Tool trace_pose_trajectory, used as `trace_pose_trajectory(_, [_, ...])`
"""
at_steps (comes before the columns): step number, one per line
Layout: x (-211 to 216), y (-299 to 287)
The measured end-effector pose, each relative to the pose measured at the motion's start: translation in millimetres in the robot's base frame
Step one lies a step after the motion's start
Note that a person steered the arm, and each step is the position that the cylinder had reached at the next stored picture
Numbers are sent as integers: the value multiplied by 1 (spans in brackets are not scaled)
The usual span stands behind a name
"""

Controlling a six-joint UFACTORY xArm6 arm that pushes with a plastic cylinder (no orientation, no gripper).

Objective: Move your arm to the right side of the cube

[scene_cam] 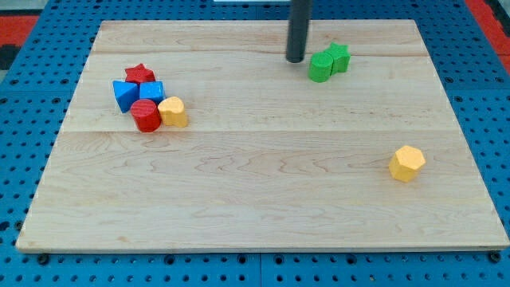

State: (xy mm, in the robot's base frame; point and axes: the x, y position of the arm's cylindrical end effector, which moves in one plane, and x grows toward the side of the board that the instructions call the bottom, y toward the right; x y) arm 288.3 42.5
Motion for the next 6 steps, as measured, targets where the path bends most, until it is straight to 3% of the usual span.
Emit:
trace_pose_trajectory(1, [9,-82])
trace_pose_trajectory(2, [17,-95])
trace_pose_trajectory(3, [13,-95])
trace_pose_trajectory(4, [47,-79])
trace_pose_trajectory(6, [91,1])
